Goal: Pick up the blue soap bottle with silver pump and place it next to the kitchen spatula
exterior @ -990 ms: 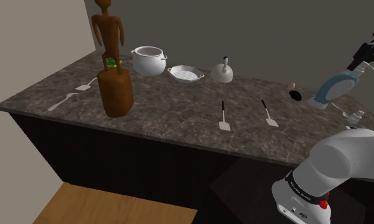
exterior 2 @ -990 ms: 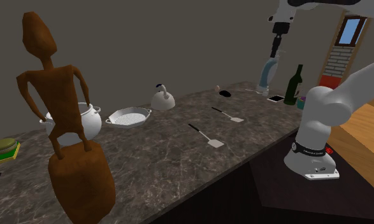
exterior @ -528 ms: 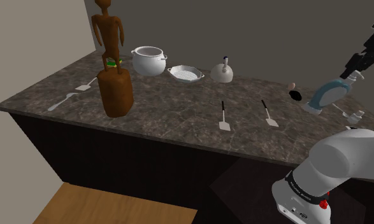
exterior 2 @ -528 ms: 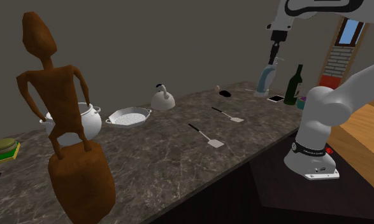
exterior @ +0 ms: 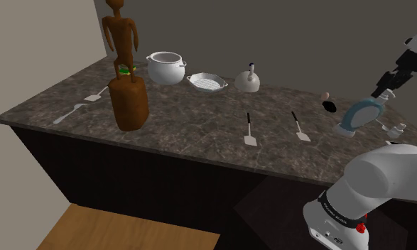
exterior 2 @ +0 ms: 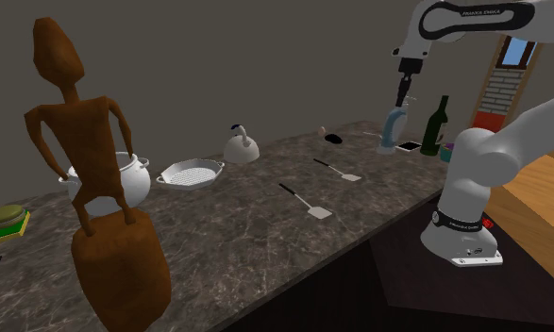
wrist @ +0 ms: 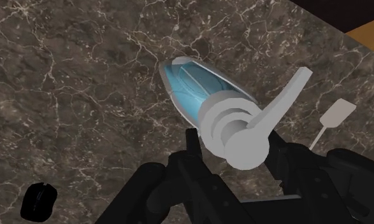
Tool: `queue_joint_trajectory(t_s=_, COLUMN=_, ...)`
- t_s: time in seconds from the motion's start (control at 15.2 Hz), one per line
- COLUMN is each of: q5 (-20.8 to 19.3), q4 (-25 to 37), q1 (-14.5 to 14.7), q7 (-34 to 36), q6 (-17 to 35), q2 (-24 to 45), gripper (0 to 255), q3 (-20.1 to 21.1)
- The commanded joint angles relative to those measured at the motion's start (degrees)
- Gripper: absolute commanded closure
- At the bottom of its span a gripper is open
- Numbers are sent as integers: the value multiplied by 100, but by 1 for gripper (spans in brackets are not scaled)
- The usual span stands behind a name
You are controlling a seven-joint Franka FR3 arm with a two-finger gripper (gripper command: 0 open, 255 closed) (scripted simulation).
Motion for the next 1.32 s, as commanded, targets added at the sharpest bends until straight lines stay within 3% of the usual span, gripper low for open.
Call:
queue_joint_trajectory(t_s=0.0, q5=-49, q4=-146, q1=-18, q7=0, q6=137, q2=-19, gripper=255, q3=-59)
queue_joint_trajectory(t_s=1.25, q5=-572, q4=-1455, q1=-166, q7=33, q6=1505, q2=0, gripper=255, q3=-715)
